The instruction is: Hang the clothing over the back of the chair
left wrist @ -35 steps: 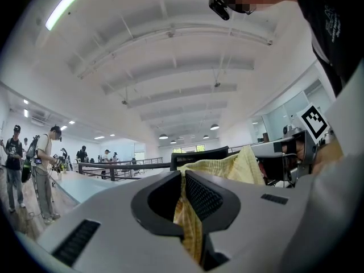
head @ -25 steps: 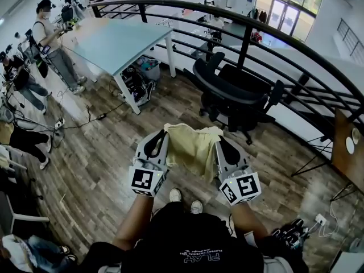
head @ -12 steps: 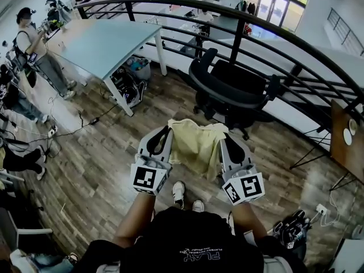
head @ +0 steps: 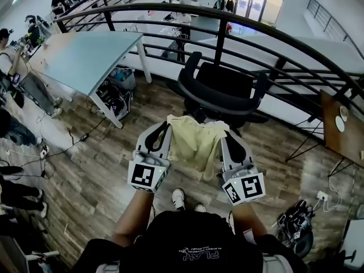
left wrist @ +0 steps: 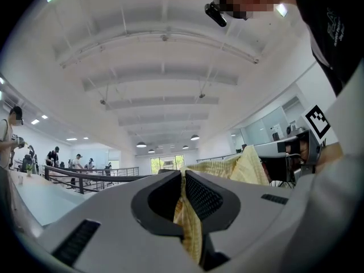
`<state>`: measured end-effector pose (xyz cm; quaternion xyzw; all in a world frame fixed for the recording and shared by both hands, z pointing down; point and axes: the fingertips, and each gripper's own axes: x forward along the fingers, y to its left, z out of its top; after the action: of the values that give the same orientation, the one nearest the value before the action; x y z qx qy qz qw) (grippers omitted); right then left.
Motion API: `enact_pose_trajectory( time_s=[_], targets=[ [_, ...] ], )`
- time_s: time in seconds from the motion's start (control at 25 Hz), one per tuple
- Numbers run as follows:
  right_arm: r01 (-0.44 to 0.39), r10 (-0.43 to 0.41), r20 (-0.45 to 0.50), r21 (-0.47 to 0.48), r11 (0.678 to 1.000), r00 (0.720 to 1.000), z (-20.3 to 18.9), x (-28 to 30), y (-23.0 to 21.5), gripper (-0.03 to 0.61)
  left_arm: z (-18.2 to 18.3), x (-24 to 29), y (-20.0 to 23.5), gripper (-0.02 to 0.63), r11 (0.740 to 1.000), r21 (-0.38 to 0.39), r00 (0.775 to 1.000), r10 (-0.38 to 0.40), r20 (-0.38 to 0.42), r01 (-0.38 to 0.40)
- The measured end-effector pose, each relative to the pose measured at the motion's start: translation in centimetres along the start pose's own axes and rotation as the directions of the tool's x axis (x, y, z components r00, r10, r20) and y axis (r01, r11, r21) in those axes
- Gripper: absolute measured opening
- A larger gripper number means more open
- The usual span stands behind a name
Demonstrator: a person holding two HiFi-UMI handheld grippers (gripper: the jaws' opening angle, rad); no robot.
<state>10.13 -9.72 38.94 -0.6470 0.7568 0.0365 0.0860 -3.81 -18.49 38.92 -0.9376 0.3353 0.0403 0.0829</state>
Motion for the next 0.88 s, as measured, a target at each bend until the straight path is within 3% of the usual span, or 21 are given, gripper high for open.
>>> enact_pose_trajectory(
  time_s=[0.28, 0.88],
  targets=[
    [0.089, -0.087, 0.045, -0.047, 0.995, 0.995, 1.9, 1.4, -0.9, 0.032, 1.5, 3.3, 1.3, 0.035, 0.995, 0.015, 0.993, -0.098, 0.064, 0.097],
    [0.273, -0.255, 0.124, -0.157, 0.949, 0.959, 5.1, 4.0, -2.8, 0.032, 4.1, 8.9, 3.5, 0.035, 0.959, 0.079, 0.946, -0.283, 0.158, 0.274]
  ],
)
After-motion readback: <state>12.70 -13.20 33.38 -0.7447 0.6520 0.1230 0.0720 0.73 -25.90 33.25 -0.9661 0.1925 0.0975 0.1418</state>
